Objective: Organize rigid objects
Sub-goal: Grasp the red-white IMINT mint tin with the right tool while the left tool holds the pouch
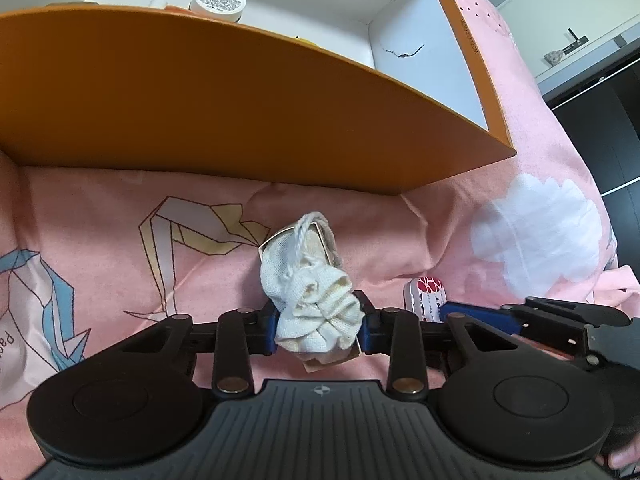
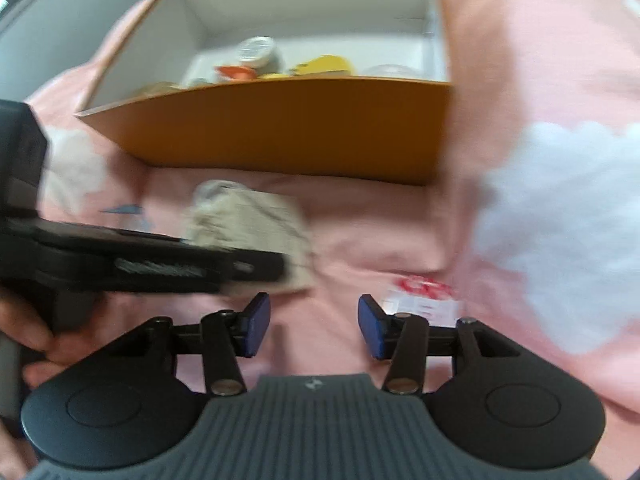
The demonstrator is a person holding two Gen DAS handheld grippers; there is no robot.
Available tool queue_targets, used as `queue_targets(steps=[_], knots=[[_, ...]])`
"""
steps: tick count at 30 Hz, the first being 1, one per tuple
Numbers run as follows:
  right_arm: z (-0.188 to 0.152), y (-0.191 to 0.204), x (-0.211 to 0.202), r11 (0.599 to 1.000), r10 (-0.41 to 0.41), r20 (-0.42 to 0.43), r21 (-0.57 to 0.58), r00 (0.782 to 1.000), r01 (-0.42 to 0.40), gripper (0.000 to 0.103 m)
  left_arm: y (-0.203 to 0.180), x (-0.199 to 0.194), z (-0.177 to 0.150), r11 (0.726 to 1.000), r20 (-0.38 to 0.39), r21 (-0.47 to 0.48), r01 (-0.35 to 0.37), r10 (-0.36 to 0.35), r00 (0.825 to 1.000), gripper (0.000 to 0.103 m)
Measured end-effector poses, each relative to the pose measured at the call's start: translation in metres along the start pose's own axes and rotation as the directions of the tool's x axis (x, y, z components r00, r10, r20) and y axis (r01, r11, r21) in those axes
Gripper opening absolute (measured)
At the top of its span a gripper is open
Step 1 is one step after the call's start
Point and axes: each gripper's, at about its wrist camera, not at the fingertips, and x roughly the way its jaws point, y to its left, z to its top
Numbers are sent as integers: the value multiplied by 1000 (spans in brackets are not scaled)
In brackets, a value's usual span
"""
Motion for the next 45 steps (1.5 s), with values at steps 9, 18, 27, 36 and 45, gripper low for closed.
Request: queue_targets(steps=[9, 18, 27, 36, 45], knots=[[-4, -21, 15, 981, -181, -60, 63, 982, 185, 51, -6, -6, -4, 997, 16, 62, -35, 34, 999, 35], [-5, -63, 35, 955, -51, -117, 286, 992, 82, 50, -8, -5, -5, 997, 16, 62, -41, 40, 999, 35], [0, -40, 12, 973, -89, -59, 207, 994, 99, 50, -7, -24, -4, 997, 69, 71, -39, 34, 997, 31], [19, -10, -33, 992, -83, 61, 96, 995, 77, 50, -11, -60, -1, 998, 145, 61, -4, -5, 989, 30], [41, 8, -69, 999, -37, 162, 7, 986, 37, 50, -38, -89, 7, 990, 230, 139, -15, -18, 973, 3]])
